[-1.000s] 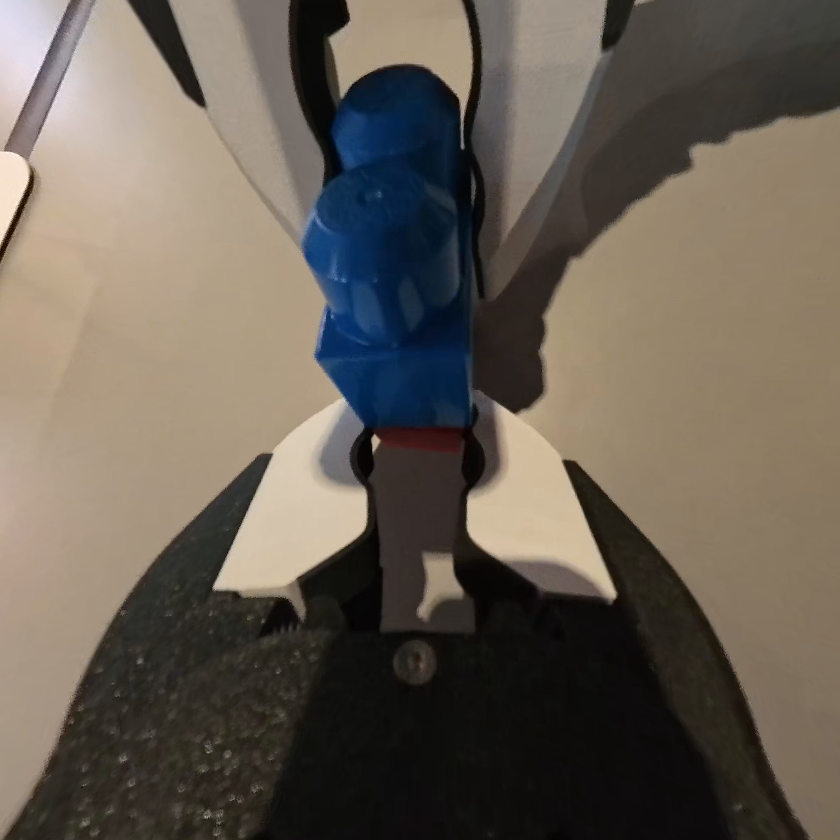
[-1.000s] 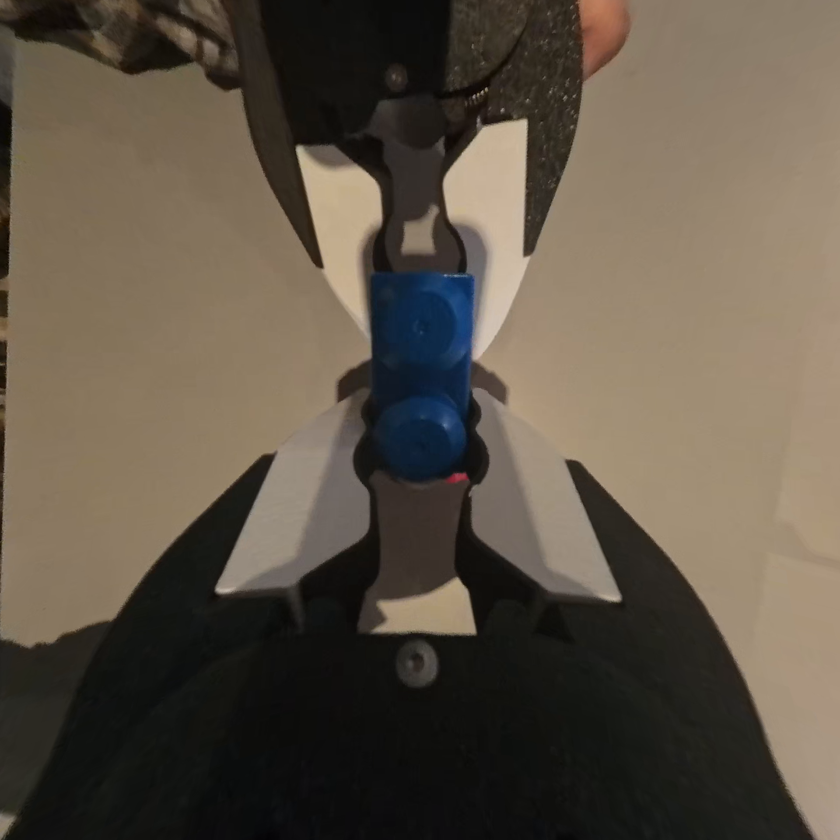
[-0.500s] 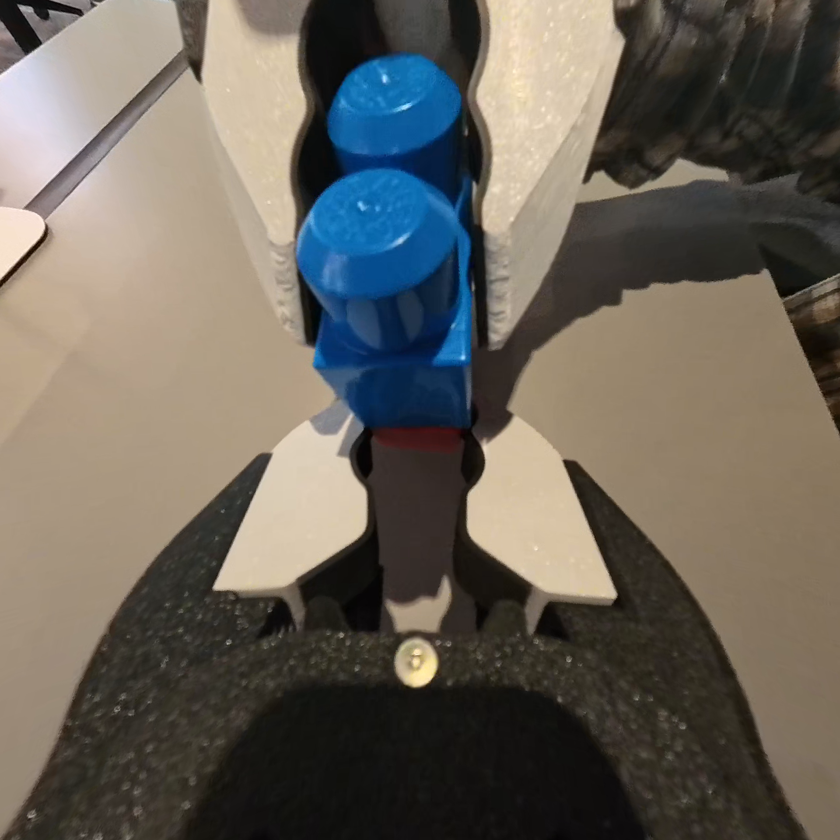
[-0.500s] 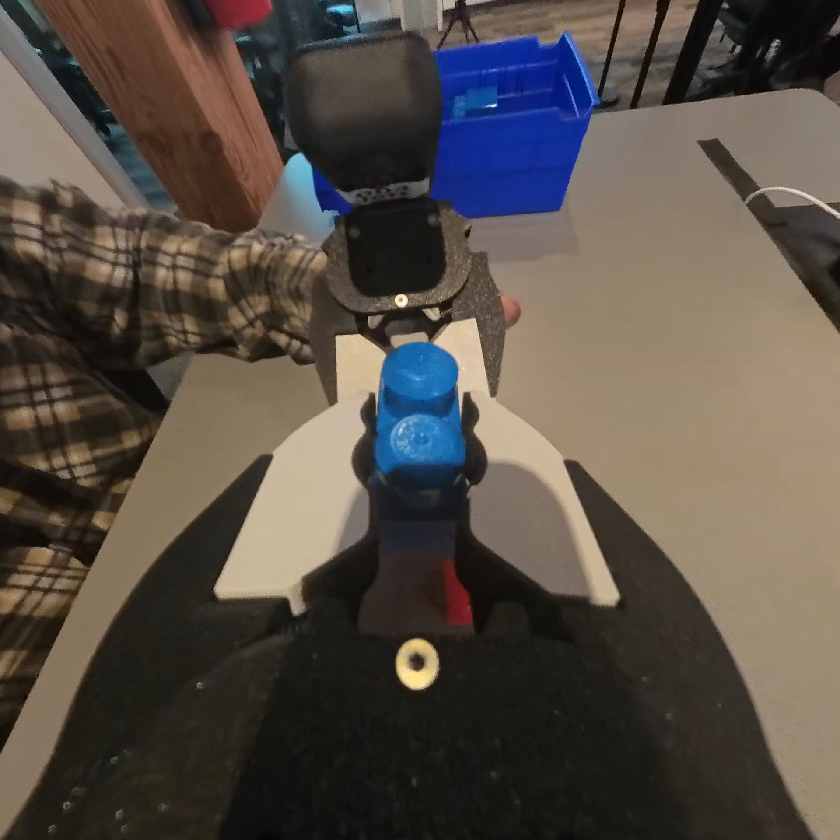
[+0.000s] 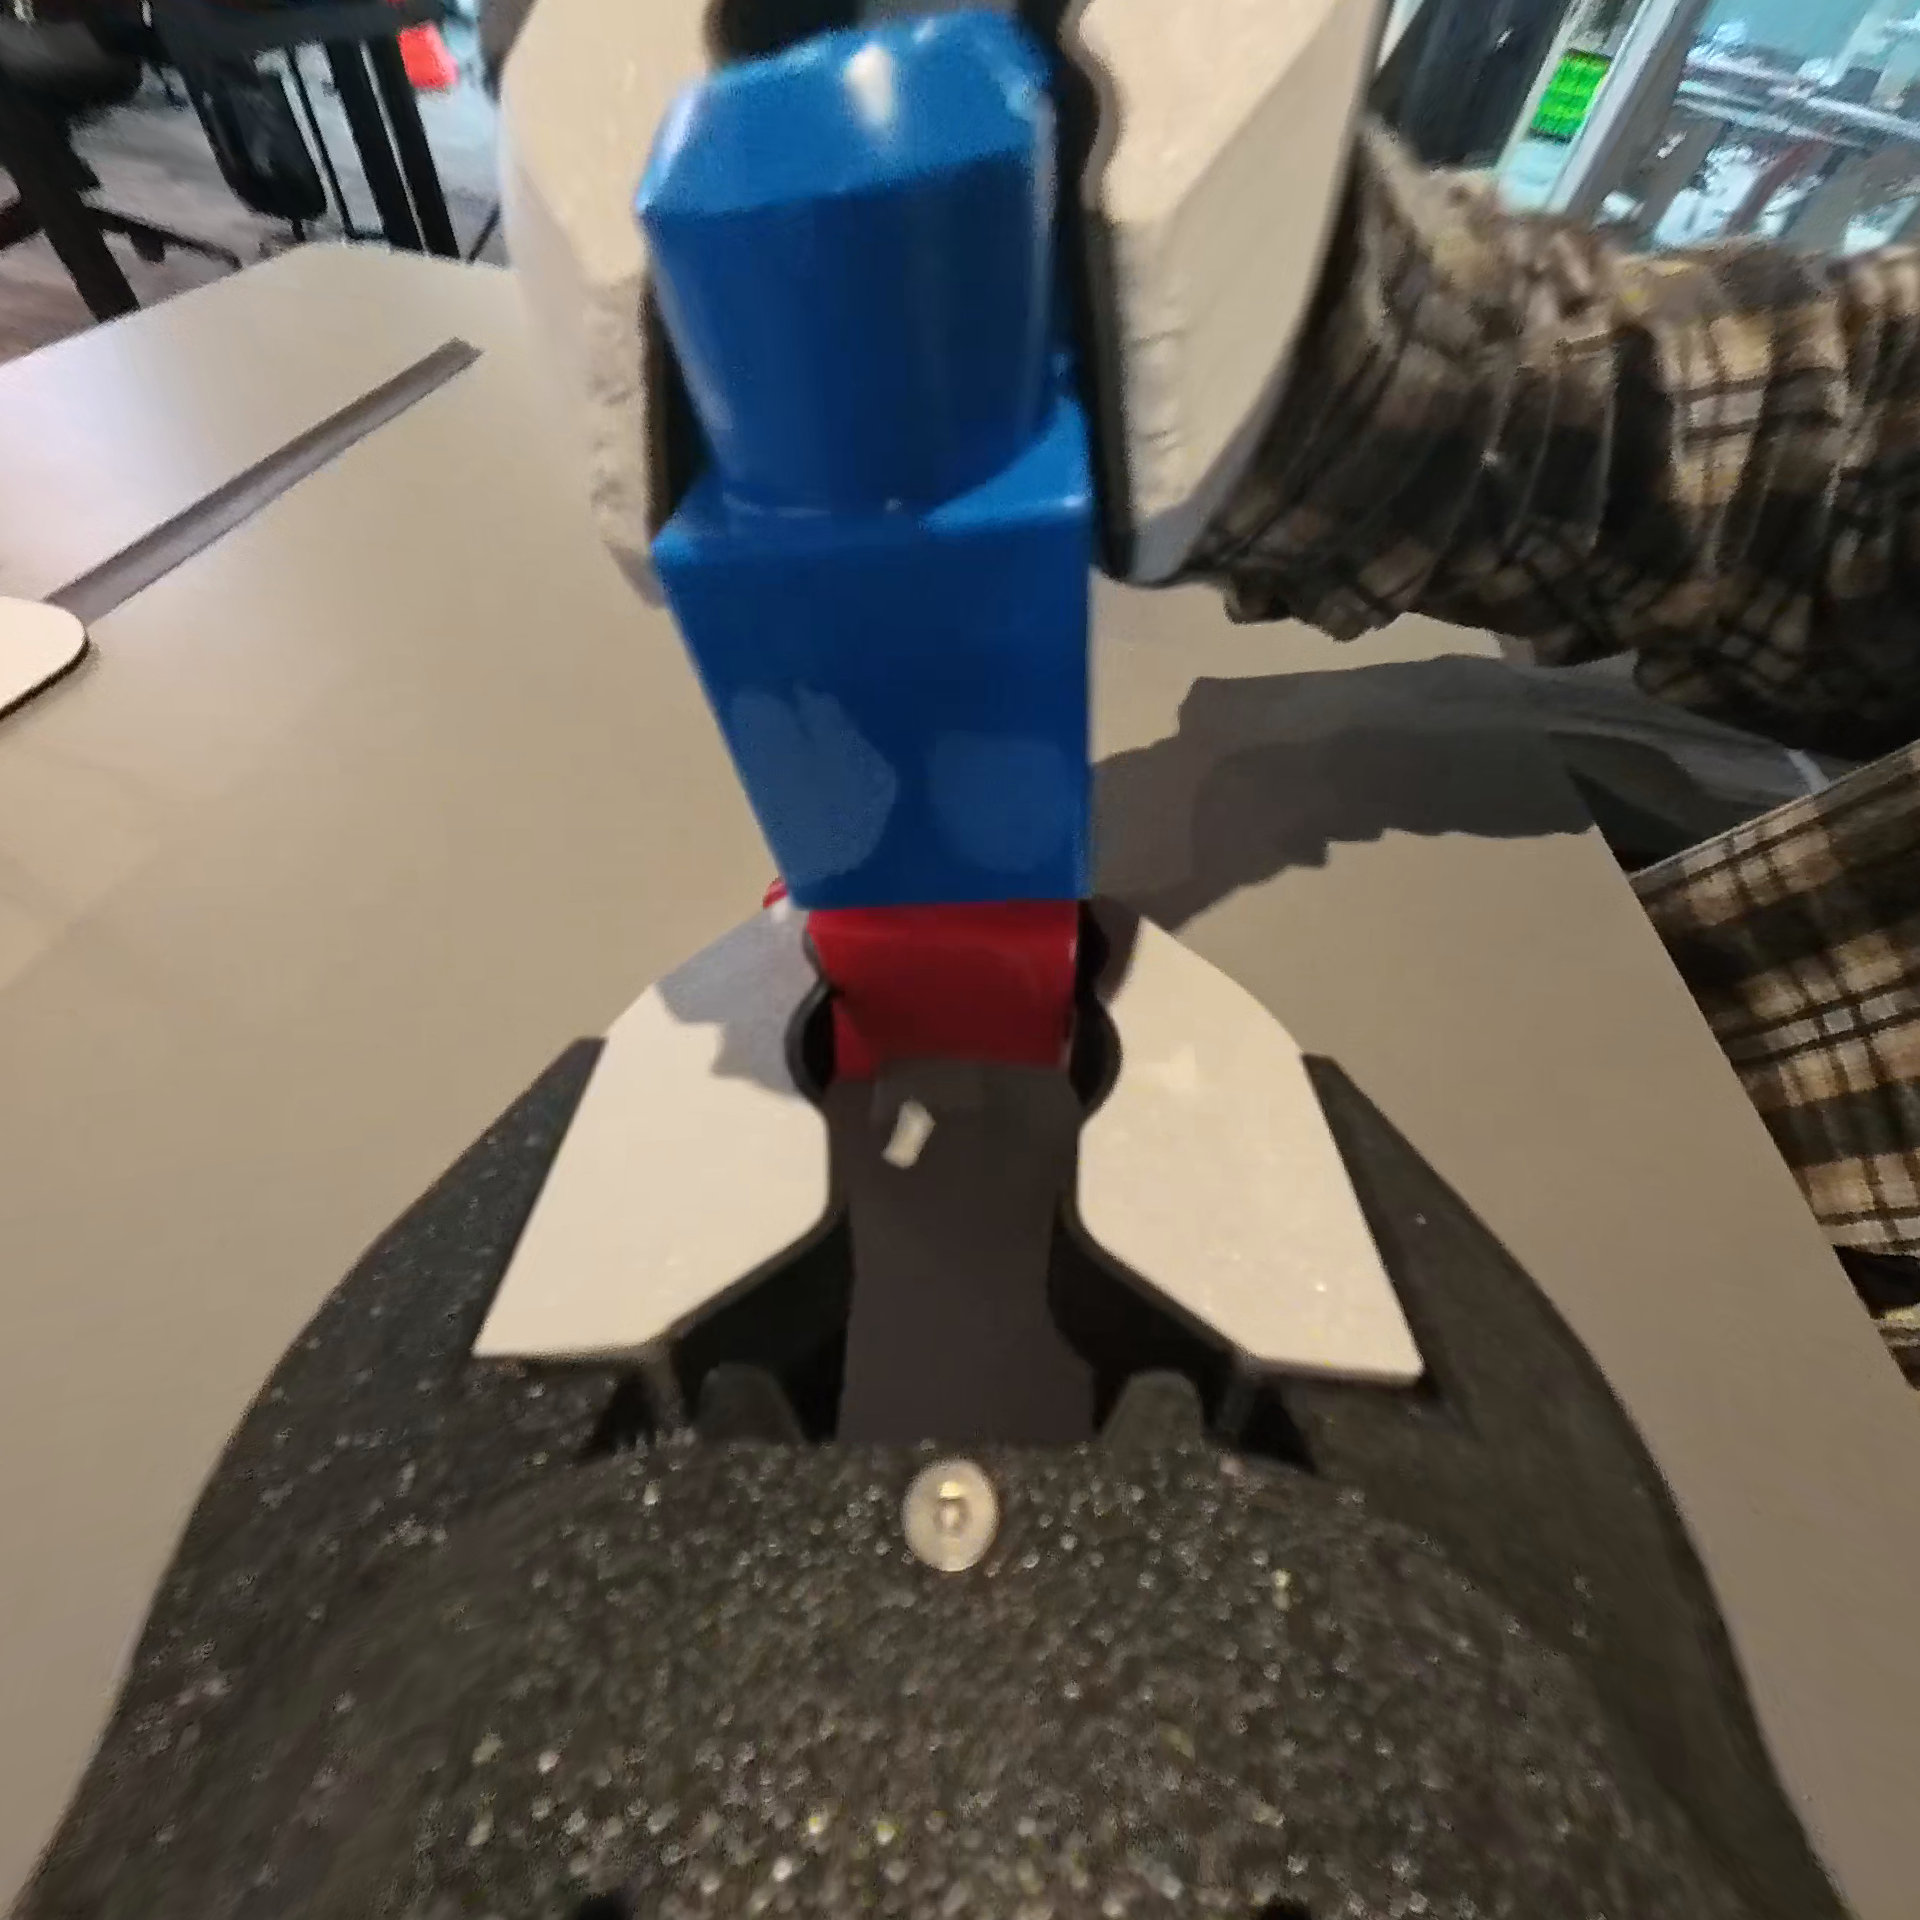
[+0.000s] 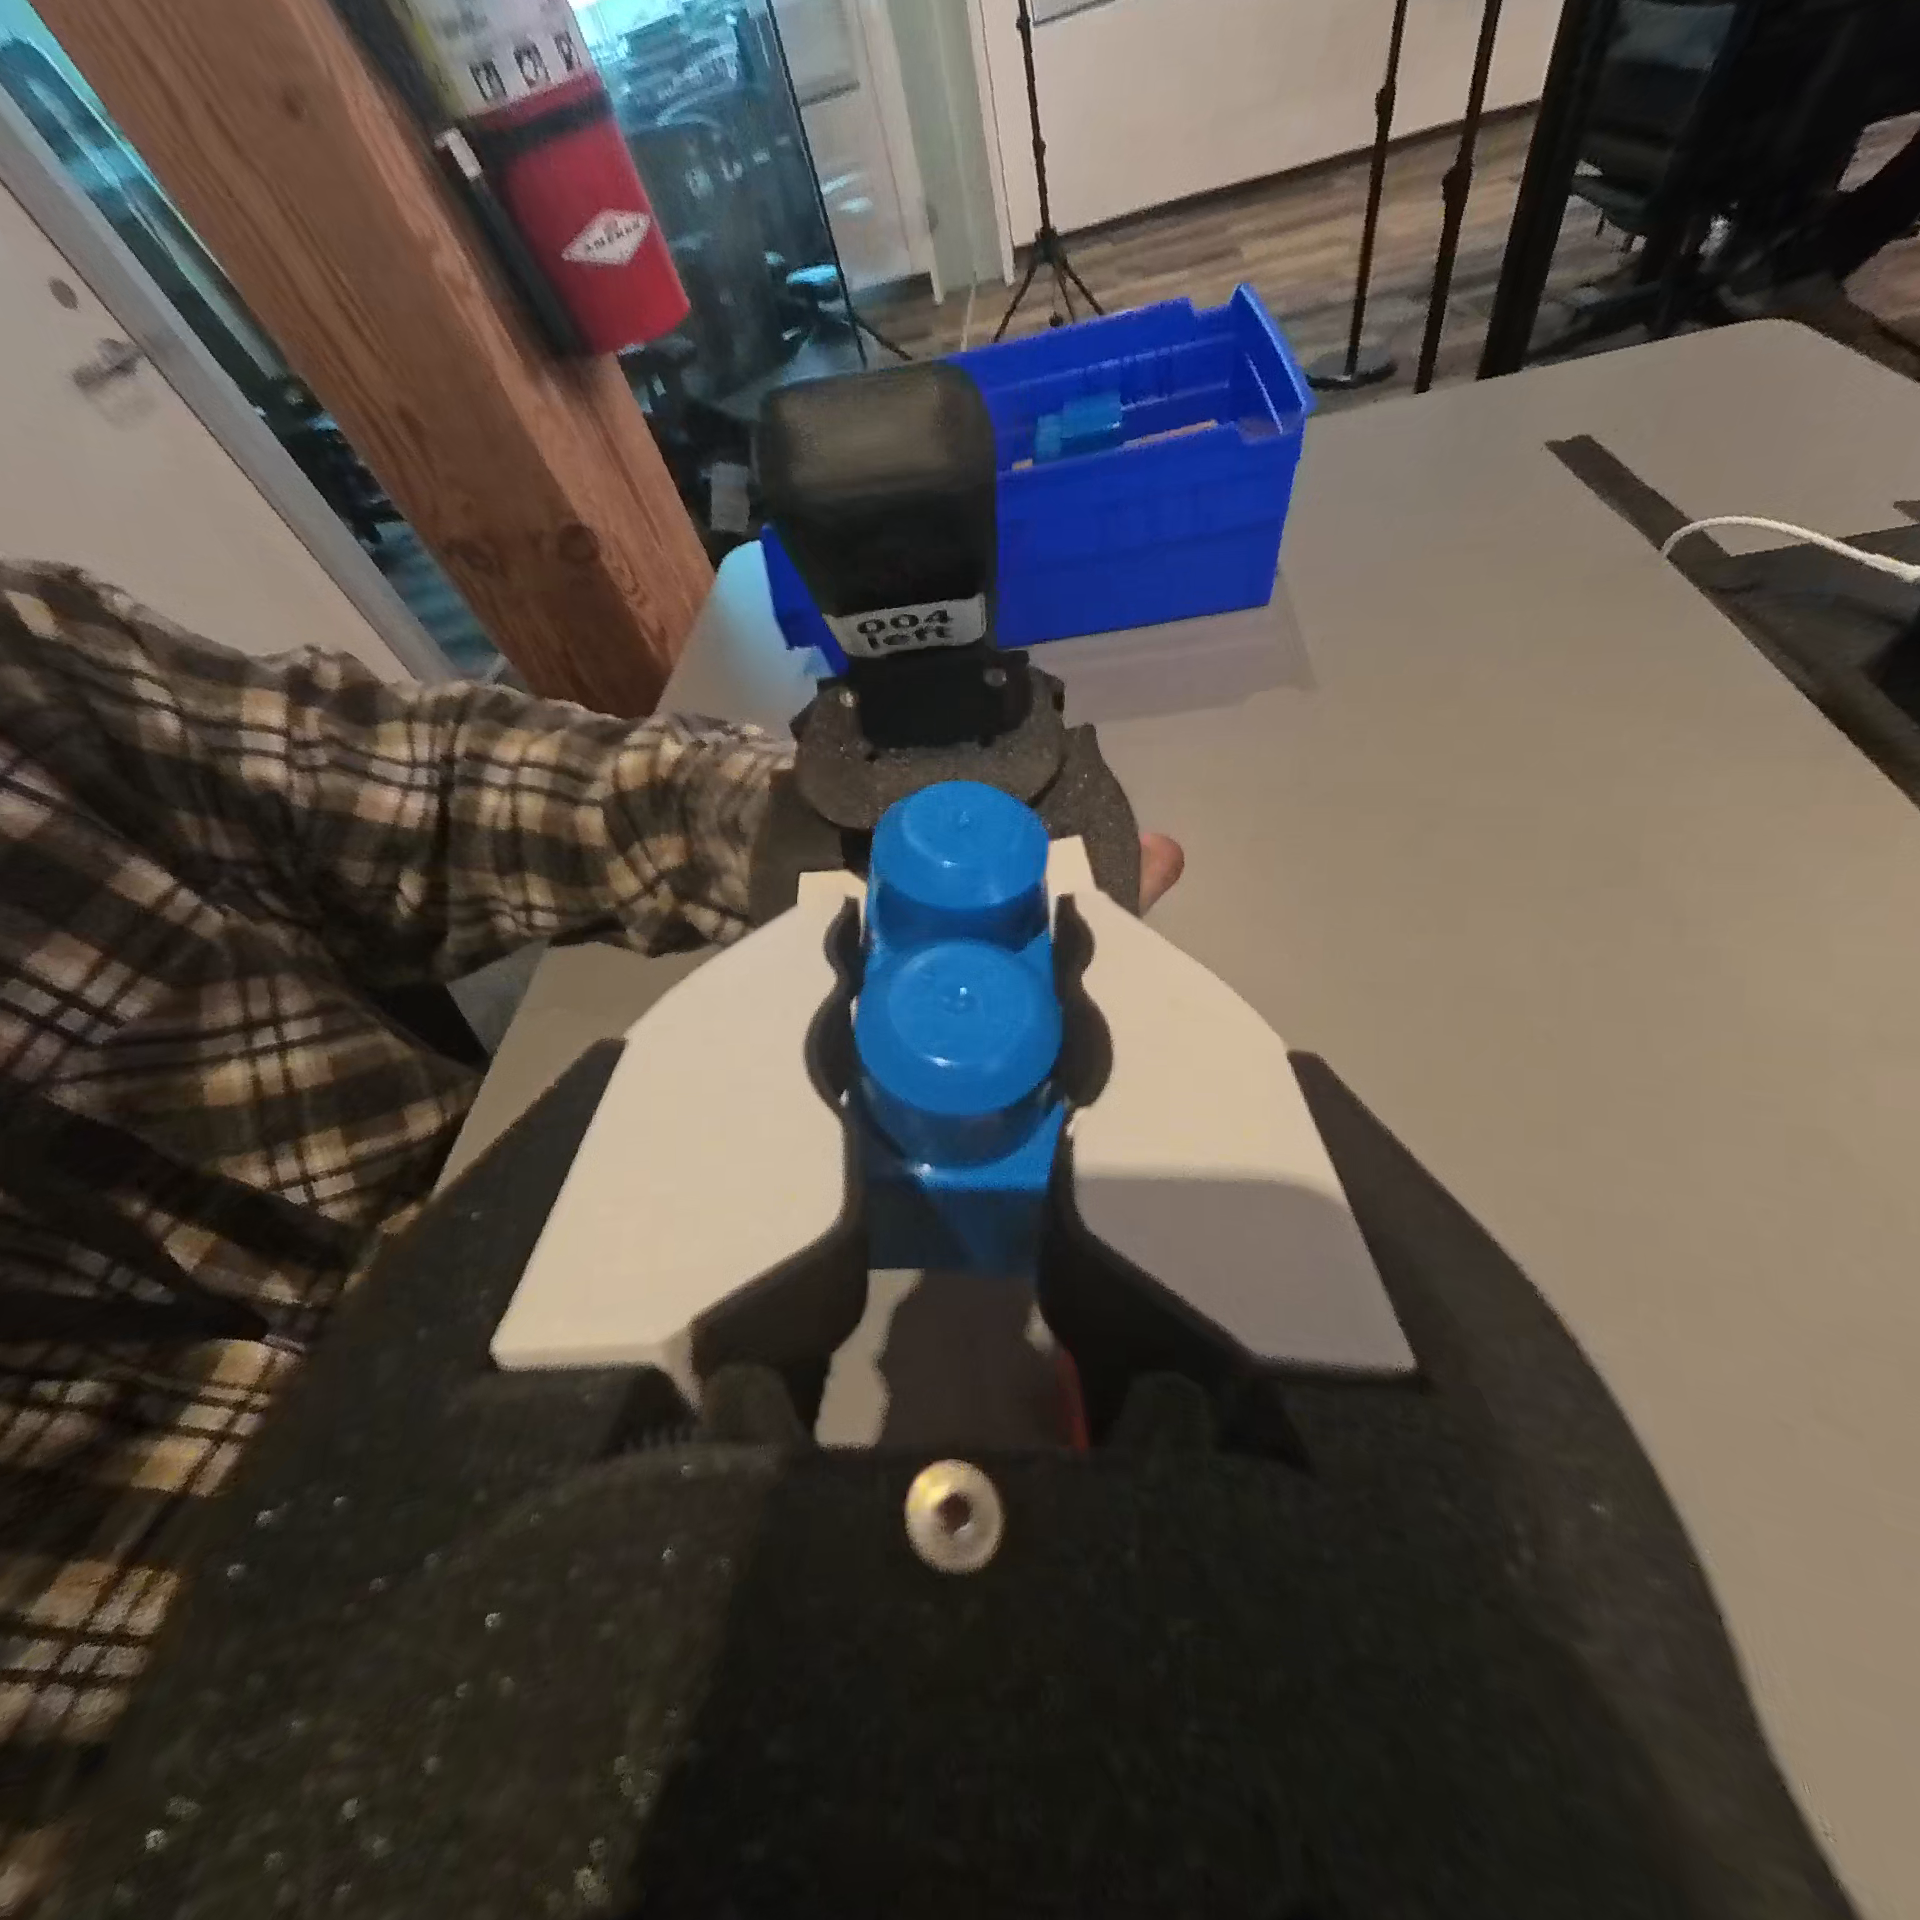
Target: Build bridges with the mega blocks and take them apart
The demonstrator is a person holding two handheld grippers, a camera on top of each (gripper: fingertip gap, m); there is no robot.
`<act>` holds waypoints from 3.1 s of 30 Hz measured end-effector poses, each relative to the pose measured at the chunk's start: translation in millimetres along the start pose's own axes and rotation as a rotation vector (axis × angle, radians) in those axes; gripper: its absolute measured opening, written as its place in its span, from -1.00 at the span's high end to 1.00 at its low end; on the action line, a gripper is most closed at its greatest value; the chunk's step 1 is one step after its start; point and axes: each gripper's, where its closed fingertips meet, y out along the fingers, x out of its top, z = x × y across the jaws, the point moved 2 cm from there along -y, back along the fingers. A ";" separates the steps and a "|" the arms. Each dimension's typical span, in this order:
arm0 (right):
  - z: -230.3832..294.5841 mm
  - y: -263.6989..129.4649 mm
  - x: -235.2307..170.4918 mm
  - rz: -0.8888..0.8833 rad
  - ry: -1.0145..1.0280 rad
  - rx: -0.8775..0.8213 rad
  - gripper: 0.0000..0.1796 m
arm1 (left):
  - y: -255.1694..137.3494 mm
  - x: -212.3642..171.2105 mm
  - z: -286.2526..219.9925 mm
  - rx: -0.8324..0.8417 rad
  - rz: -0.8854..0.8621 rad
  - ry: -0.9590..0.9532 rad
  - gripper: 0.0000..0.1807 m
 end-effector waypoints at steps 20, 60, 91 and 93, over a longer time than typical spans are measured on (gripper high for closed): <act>6.8 0.0 -16.8 0.262 -0.105 -0.076 0.59 | 0.1 -9.7 -0.6 0.056 0.144 0.048 0.58; -0.4 -27.4 -4.0 -0.115 0.027 -0.038 0.43 | -17.8 -8.8 5.3 -0.015 0.094 -0.041 0.56; -8.1 -31.5 -13.6 -0.202 0.066 0.029 0.60 | -61.1 76.3 23.3 -0.021 -0.308 -0.108 0.38; -11.4 -32.2 -12.1 -0.216 0.086 0.021 0.60 | -55.2 79.4 24.9 -0.015 -0.266 -0.089 0.37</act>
